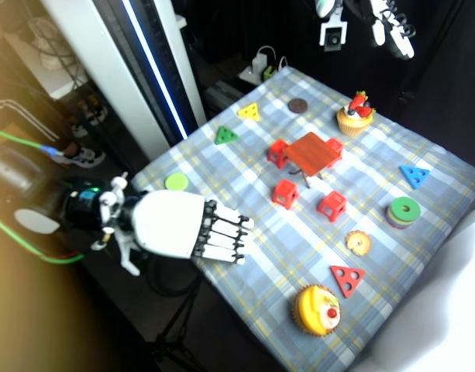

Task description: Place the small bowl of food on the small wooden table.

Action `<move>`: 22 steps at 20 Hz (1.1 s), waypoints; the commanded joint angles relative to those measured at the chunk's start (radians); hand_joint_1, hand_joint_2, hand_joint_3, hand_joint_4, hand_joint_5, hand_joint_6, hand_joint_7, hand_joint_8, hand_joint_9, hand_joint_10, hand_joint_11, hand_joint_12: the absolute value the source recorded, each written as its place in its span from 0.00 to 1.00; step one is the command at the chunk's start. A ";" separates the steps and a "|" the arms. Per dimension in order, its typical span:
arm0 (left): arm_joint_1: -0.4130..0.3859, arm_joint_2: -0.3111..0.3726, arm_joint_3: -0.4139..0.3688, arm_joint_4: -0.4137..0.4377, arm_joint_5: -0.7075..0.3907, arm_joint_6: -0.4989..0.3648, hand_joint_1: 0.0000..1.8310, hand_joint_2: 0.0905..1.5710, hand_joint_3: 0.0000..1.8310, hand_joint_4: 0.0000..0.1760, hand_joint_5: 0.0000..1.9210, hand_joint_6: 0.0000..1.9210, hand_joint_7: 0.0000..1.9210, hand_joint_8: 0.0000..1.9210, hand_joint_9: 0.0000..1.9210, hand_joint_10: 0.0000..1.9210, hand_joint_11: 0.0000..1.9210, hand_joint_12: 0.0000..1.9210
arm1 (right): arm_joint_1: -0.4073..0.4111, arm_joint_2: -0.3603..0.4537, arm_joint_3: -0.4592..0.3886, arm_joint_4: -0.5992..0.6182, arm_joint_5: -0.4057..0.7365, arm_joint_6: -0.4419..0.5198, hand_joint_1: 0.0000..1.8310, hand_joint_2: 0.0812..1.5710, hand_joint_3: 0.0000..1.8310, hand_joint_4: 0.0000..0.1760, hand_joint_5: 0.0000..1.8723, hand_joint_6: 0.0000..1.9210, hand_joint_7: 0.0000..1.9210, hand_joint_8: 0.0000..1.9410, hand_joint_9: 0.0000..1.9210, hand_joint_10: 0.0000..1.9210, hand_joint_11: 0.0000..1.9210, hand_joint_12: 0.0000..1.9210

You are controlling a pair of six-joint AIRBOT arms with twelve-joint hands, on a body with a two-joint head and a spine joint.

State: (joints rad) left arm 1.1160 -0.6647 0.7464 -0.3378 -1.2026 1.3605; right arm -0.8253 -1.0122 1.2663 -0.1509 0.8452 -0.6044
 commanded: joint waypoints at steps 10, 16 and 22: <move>0.001 -0.004 0.006 0.003 -0.123 -0.011 0.07 0.76 0.00 0.69 0.16 0.00 0.07 0.00 0.07 0.00 0.00 0.08 | 0.019 -0.001 0.018 0.016 0.079 0.003 0.59 0.62 0.00 0.00 0.51 0.00 0.54 0.00 0.52 0.01 0.33 0.36; 0.007 -0.004 0.005 0.000 -0.123 -0.015 0.08 0.77 0.00 0.59 0.16 0.00 0.07 0.00 0.07 0.00 0.00 0.08 | 0.022 0.000 0.018 0.016 0.080 0.007 0.68 0.66 0.00 0.06 0.55 0.46 0.61 0.37 0.61 0.01 0.33 0.60; 0.007 -0.003 0.006 0.000 -0.124 -0.015 0.08 0.77 0.00 0.58 0.16 0.00 0.07 0.00 0.07 0.00 0.00 0.04 | 0.085 0.001 0.007 -0.008 0.144 0.008 0.75 0.67 0.00 0.00 0.51 0.52 0.59 0.34 0.50 0.54 0.44 0.45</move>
State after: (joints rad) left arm 1.1271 -0.6689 0.7479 -0.3450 -1.2015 1.3567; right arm -0.7464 -1.0172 1.2736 -0.1833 0.8532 -0.6014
